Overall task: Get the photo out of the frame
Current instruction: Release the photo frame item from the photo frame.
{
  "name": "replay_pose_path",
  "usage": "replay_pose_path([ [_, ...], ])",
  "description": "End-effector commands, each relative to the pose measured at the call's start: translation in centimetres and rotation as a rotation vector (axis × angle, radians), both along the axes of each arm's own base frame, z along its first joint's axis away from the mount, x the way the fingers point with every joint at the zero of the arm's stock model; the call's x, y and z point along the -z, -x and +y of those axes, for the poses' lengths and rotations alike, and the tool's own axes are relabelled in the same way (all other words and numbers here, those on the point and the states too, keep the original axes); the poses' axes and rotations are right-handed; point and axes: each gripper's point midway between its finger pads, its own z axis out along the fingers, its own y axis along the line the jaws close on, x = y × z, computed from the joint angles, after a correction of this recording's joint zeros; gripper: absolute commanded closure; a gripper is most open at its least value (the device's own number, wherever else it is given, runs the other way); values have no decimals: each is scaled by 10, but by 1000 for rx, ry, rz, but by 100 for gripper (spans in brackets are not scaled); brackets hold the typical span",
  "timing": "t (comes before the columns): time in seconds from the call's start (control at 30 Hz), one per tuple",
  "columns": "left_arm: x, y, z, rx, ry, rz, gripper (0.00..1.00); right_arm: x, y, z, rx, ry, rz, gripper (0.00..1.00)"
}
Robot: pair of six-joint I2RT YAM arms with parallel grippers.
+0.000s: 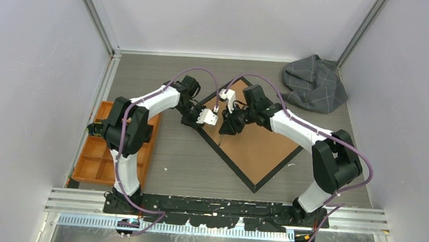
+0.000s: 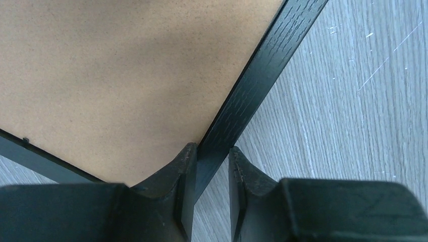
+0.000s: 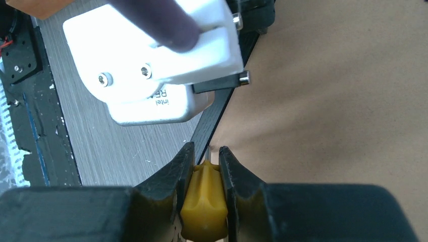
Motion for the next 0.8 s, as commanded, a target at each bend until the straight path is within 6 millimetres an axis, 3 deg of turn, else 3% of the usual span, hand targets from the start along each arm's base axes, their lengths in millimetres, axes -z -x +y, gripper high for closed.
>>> replay_pose_path([
  [0.0,63,18,19,-102,-134,158,85,-1,61,21,-117,-62,155,99],
  [0.3,62,18,15,-143,-136,209,86,6,75,27,-137,-82,204,99],
  [0.53,66,20,18,-197,-160,246,84,5,47,11,-4,-157,263,99],
  [0.77,67,15,17,-247,-181,270,83,9,71,9,-71,-119,213,99],
])
